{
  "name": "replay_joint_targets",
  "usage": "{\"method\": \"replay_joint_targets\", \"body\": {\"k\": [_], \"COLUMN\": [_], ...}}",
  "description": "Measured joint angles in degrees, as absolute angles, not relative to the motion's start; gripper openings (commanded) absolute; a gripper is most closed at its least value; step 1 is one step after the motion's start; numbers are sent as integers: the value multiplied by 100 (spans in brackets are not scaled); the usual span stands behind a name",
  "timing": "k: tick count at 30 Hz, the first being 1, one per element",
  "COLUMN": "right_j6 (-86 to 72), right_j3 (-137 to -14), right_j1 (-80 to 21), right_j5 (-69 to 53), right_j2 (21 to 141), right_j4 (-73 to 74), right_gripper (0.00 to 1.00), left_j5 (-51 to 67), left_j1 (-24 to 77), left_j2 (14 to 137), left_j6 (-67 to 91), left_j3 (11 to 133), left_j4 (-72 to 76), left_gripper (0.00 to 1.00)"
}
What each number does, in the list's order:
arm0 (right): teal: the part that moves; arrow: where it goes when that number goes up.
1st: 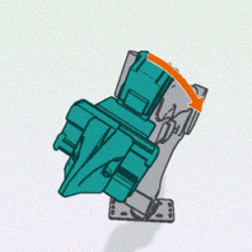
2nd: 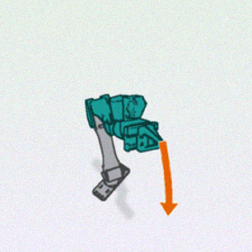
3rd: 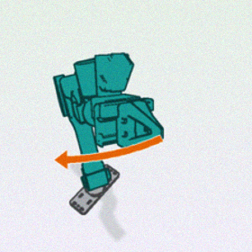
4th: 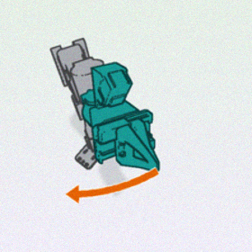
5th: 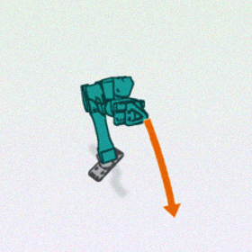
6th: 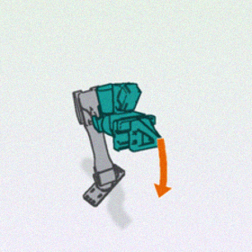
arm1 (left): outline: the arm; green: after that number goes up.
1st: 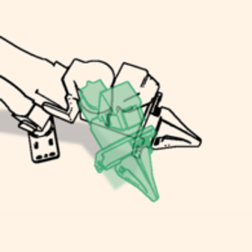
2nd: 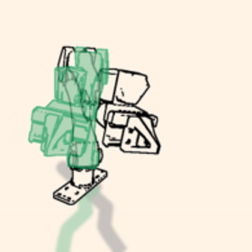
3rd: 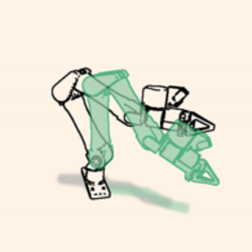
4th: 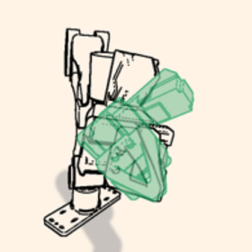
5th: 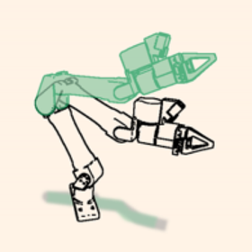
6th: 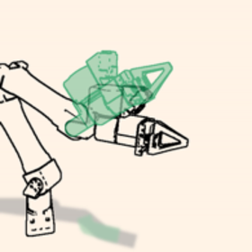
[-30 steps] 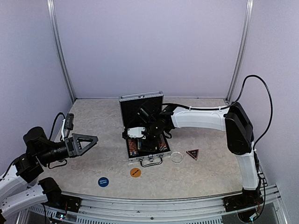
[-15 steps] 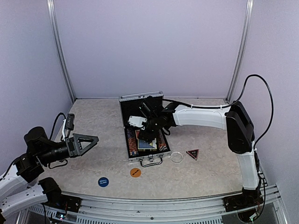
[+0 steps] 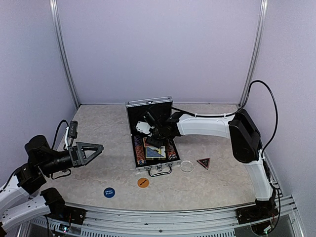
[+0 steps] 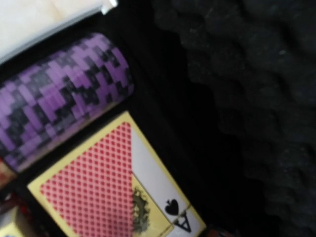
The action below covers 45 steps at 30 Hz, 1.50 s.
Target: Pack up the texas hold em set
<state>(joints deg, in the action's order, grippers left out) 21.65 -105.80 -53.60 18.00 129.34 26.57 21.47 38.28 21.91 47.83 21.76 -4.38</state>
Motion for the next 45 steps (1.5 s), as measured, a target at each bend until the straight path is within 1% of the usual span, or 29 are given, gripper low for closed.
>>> {"method": "replay_joint_targets", "body": {"k": [1, 4, 9, 14, 20, 26, 36, 45], "right_j6": [2196, 2355, 2770, 3159, 3369, 3361, 2932, 2714], "right_j3": [-10617, -10691, -10704, -10704, -10731, -10731, -10818, -10827], "right_j1": [-5360, -5376, -5400, -5452, -5459, -5457, -5614, -5758], "right_j5": [1831, 1872, 1787, 1413, 1144, 1087, 338, 545], "right_j2": [12988, 13120, 13176, 13179, 13176, 13163, 12888, 13045], "right_j4": [2668, 2705, 2912, 3166, 3155, 3146, 3553, 3857], "right_gripper": [63, 58, 57, 57, 58, 58, 59, 59], "left_j5": [2141, 2115, 2088, 2071, 2071, 2069, 2056, 2056], "left_j1": [3828, 3828, 3828, 3828, 3828, 3828, 3828, 3828], "left_j2": [2176, 2132, 2082, 2078, 2080, 2064, 2014, 1986], "left_j6": [4786, 4801, 4803, 4803, 4803, 4803, 4831, 4869], "left_j3": [2174, 2154, 2143, 2134, 2108, 2102, 2027, 2001], "left_j4": [-440, -447, -510, -521, -523, -537, -554, -561], "left_gripper": [99, 99, 99, 99, 99, 99, 99, 99]}}
